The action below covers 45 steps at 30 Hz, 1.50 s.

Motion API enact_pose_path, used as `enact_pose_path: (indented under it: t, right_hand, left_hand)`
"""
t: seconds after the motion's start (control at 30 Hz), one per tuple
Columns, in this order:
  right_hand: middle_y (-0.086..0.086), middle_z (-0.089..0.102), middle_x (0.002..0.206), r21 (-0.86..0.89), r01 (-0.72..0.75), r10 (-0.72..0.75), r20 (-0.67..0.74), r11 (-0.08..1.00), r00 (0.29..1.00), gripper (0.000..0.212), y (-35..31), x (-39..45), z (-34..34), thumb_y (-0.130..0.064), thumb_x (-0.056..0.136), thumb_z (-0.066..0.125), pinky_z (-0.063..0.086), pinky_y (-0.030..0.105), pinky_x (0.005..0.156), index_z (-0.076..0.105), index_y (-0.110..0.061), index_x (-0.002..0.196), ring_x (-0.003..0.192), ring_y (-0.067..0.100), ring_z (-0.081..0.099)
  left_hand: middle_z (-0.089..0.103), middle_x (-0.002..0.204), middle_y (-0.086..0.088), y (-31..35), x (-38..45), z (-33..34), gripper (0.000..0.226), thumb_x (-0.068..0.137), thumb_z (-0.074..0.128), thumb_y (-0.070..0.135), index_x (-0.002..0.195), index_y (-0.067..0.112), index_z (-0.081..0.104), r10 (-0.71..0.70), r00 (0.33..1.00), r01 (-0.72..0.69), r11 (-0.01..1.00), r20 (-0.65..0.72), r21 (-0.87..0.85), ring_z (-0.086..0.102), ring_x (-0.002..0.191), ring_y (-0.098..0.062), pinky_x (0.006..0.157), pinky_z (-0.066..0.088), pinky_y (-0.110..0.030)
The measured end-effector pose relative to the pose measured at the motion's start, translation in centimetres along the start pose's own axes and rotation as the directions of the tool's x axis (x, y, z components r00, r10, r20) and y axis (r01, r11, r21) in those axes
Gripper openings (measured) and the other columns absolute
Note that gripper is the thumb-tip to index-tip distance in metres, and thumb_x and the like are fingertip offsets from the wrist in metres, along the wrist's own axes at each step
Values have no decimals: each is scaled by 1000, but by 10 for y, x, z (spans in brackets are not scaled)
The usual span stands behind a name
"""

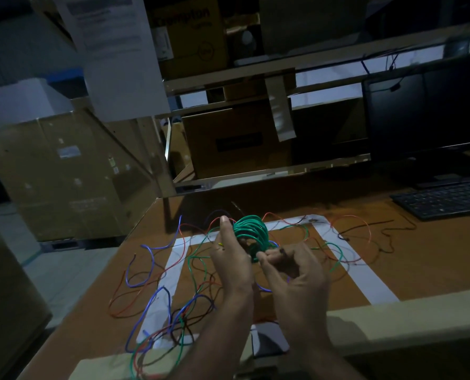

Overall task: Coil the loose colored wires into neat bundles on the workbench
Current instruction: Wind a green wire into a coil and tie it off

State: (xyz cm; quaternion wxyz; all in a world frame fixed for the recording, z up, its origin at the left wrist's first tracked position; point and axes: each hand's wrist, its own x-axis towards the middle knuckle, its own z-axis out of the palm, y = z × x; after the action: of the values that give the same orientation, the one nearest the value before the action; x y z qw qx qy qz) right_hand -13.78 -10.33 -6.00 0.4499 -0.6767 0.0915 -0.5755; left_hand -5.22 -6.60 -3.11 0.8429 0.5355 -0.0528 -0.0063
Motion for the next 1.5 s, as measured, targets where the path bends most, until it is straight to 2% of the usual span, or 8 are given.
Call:
enact_pose_path:
  t: [0.2, 0.43, 0.53, 0.63, 1.0, 1.13, 1.3, 1.5]
  right_hand:
    - [-6, 63, 85, -129, 175, -179, -16, 976, 984, 24, 7, -8, 6, 1, 76, 86, 57, 34, 62, 66, -11, 82, 77, 7, 64]
    - [-7, 62, 81, -124, 134, -138, -22, 983, 990, 22, 3, -5, 5, -1, 77, 85, 56, 36, 61, 66, -13, 81, 74, 8, 63]
    - [-8, 61, 81, -104, 67, -68, -7, 992, 998, 21, 1, -2, 2, -6, 80, 82, 57, 31, 64, 64, -17, 81, 76, 8, 63]
    - [-11, 64, 84, -68, -56, 56, -4, 996, 998, 24, -6, 2, -2, -11, 83, 80, 56, 17, 68, 61, -26, 85, 82, 5, 65]
    - [0, 75, 79, 321, -469, 469, 84, 823, 879, 6, -23, 32, -14, -10, 91, 72, 58, 21, 59, 71, -14, 95, 64, 10, 70]
    - [5, 77, 88, 388, -530, 518, 144, 754, 843, 14, -24, 38, -17, -6, 91, 72, 58, 19, 61, 71, -11, 104, 72, 11, 73]
    - [10, 77, 94, 383, -577, 528, 234, 722, 816, 26, -26, 46, -26, -6, 91, 70, 56, 18, 60, 66, -14, 116, 74, 12, 72]
    - [10, 75, 86, 385, -582, 504, 291, 717, 813, 13, -20, 53, -38, -12, 97, 64, 56, 20, 60, 70, -12, 108, 69, 13, 68]
  left_hand:
    - [72, 101, -11, 8, 2, 4, 20, 101, 58, 40, 97, 24, 69, -24, 1000, 24, 998, -8, -51, 71, 99, -31, 90, 57, -50]
    - [76, 107, -19, 7, 2, 1, 51, 86, 71, 53, 110, 9, 73, -159, 987, 161, 983, 31, -92, 75, 99, -36, 94, 57, -60]
    - [76, 112, -17, 6, 1, -2, 52, 86, 70, 60, 112, 16, 76, -143, 984, 152, 985, 105, -79, 74, 105, -35, 98, 56, -59]
    - [76, 111, -18, 8, -2, 0, 28, 94, 70, 41, 104, 15, 76, -130, 986, 139, 986, 106, -88, 74, 104, -34, 97, 58, -53]
    - [77, 97, -13, -2, -8, -3, 15, 94, 72, 30, 90, 21, 82, 14, 978, -5, 999, 207, -43, 69, 90, -31, 79, 54, -42]
    - [75, 104, -22, -2, -12, -6, 14, 94, 72, 25, 98, 17, 82, 49, 969, -43, 999, 244, -31, 69, 92, -34, 85, 55, -50]
    - [77, 113, -11, 0, -19, -14, 19, 96, 69, 17, 110, 21, 80, 71, 935, -78, 997, 348, 8, 74, 101, -25, 83, 61, -37]
    - [75, 106, -20, 0, -26, -18, 19, 92, 72, 35, 96, 19, 82, 119, 933, -143, 989, 340, 46, 70, 97, -31, 79, 58, -37]
